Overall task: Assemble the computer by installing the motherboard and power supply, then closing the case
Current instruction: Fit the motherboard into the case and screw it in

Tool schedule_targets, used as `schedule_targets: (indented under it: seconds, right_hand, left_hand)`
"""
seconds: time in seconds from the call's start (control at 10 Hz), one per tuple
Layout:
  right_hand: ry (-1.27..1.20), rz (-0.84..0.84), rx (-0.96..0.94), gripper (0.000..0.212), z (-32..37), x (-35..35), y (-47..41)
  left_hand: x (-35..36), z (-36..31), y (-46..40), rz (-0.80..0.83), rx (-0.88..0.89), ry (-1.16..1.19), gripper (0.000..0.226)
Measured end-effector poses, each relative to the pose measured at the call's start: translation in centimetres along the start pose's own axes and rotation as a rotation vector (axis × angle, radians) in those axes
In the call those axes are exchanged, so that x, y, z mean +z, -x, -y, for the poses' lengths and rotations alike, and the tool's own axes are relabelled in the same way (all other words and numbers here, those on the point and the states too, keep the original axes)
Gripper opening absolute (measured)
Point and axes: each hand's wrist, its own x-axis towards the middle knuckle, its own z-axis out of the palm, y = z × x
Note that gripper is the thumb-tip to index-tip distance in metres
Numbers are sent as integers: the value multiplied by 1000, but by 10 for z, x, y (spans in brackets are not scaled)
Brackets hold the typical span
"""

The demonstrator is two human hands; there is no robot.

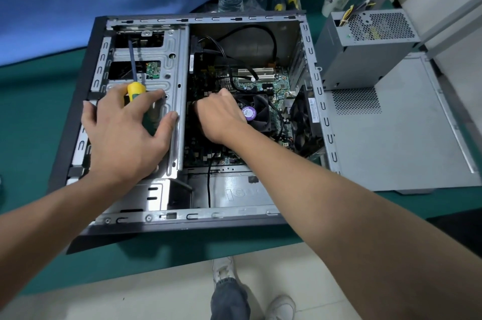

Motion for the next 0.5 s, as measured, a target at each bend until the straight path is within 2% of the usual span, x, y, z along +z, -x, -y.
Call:
schedule_targets:
  seconds: [0.5]
  right_hand:
    - [-8,15,-6,36,1,-1,3]
  left_hand:
    - [1,0,-1,-8,1,-1,56]
